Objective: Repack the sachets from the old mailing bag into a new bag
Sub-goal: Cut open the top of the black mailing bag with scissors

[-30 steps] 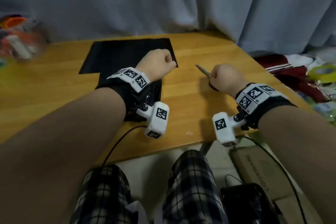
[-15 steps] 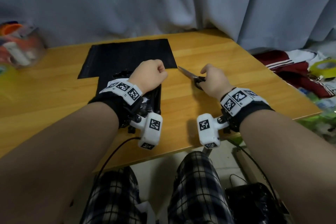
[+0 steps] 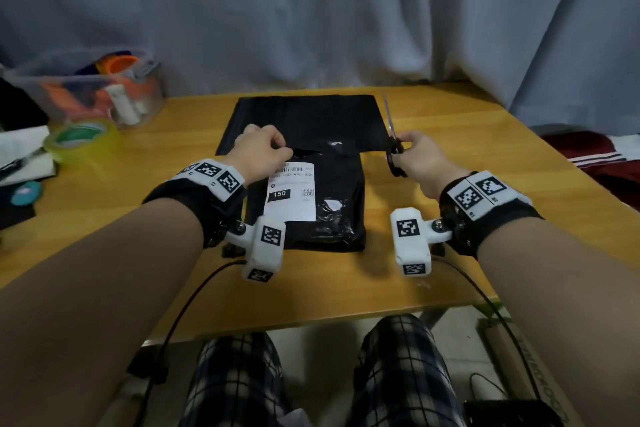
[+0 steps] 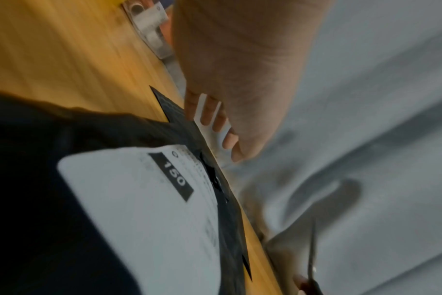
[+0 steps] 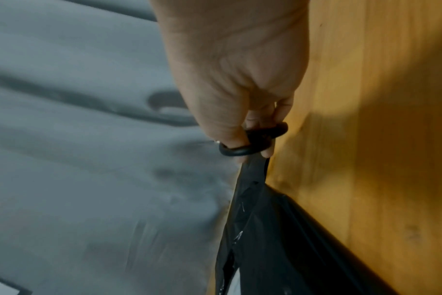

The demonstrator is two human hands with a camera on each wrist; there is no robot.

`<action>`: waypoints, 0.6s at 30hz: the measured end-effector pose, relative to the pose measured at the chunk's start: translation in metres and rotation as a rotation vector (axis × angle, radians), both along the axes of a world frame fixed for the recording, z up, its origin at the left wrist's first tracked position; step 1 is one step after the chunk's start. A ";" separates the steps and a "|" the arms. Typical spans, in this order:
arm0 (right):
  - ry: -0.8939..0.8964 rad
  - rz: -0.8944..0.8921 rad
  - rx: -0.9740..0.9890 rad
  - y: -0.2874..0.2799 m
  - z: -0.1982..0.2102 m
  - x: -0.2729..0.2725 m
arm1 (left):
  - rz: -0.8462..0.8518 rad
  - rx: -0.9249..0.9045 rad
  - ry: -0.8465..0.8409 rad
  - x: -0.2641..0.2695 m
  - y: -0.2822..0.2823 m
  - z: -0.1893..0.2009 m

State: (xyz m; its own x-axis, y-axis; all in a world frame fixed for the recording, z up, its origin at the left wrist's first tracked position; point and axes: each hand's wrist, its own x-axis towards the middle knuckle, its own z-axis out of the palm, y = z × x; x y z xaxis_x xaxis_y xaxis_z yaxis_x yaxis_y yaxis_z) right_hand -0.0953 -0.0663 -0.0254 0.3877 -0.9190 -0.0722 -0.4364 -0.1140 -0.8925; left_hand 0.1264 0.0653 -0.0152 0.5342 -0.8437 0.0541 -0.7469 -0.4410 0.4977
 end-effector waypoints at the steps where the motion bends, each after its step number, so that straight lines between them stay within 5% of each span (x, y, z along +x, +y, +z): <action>1: -0.002 -0.011 0.000 -0.002 0.001 0.005 | 0.036 0.045 0.034 0.007 -0.002 -0.003; 7: 0.100 -0.007 -0.096 -0.024 0.001 0.040 | 0.146 0.155 0.254 0.042 -0.023 -0.013; 14: 0.101 0.003 -0.077 -0.041 -0.009 0.072 | 0.235 0.023 0.344 0.063 -0.044 -0.017; 18: 0.113 -0.008 -0.061 -0.042 -0.021 0.082 | 0.141 0.007 0.374 0.064 -0.043 -0.019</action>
State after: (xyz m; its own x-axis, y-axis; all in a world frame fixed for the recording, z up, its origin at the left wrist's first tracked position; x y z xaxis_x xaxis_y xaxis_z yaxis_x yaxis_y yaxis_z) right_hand -0.0137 -0.1082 -0.0463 0.3726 -0.9262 -0.0584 -0.5347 -0.1628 -0.8292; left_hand 0.1901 0.0219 -0.0339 0.6263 -0.7604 -0.1717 -0.4466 -0.5306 0.7204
